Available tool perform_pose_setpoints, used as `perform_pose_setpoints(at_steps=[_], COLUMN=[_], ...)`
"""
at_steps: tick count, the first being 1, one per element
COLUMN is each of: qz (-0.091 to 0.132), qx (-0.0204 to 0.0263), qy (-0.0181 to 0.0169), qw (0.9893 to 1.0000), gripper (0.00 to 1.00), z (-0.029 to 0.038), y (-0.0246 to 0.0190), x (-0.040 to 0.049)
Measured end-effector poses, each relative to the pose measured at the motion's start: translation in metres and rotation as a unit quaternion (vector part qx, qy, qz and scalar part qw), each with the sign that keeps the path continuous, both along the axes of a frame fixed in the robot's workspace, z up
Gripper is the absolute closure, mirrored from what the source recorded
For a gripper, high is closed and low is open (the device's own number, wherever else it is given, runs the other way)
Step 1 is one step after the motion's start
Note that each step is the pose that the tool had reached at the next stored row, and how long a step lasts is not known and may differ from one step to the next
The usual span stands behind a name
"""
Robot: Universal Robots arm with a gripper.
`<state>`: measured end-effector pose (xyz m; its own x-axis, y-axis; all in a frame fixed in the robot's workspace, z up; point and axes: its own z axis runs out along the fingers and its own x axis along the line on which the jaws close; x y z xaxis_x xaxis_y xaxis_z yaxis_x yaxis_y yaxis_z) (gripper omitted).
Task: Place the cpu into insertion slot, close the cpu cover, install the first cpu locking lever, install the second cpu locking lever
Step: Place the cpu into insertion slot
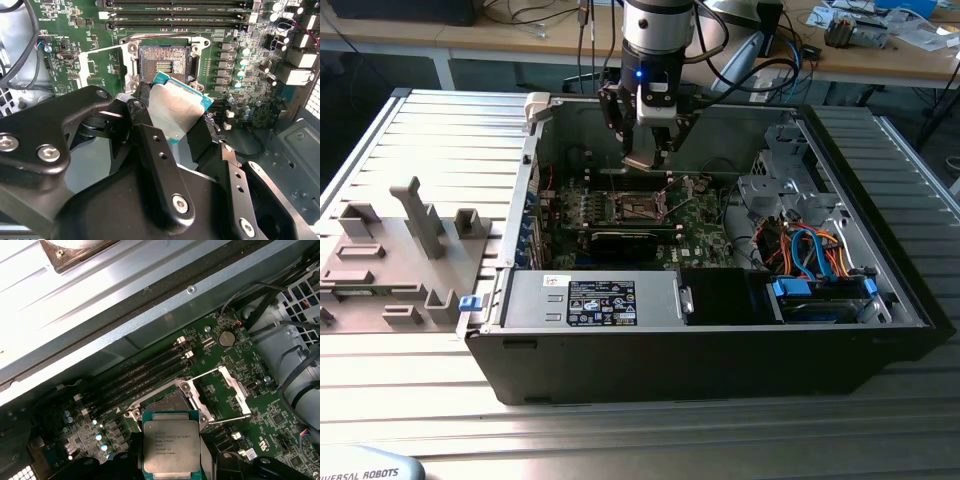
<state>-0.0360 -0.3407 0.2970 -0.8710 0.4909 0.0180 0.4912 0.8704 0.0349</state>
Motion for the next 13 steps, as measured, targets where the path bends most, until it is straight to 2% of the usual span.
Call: perform_pose_setpoints(at_steps=[13], qz=[-0.005], qx=[0.0], qy=[0.0], qw=[1.0], gripper=[0.46], z=[0.0], y=[0.0], x=[0.0])
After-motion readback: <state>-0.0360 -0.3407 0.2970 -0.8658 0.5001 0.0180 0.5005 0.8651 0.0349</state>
